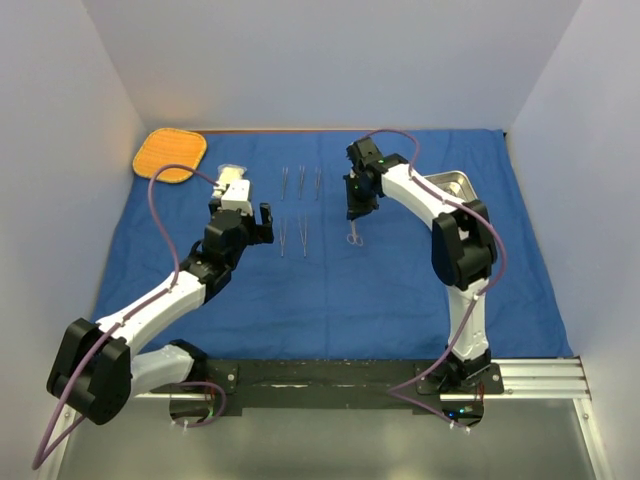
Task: Open and lay out the surgical kit
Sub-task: Place the medical item in the surgical kit.
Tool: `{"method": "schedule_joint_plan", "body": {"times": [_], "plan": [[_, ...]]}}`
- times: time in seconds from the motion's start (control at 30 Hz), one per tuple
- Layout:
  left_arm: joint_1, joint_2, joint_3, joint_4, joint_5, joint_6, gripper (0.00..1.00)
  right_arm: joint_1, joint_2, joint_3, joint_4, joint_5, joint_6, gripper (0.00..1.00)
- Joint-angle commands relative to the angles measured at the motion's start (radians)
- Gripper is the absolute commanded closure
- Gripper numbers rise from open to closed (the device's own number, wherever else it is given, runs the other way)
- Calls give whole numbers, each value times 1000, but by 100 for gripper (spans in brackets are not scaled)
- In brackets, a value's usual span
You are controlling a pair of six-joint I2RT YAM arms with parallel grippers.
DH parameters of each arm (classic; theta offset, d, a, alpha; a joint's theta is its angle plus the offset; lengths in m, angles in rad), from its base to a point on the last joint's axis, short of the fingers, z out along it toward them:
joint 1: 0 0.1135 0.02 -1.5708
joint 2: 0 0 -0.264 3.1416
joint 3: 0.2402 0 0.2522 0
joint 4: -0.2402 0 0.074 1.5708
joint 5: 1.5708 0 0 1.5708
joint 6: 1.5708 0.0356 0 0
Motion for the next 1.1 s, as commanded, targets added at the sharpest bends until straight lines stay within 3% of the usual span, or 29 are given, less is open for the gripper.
{"method": "schedule_joint_plan", "body": {"times": [0.0,0.53,1.07], "plan": [[8,-19,40,-43,-59,-7,11,20,31,88,-87,84,-42,100],[10,-10,36,-41,-42,-4,12,40,123,87,-93,173,4,100],[10,-1,29,-32,-2,-6,12,39,155,67,-54,127,66,77]]}}
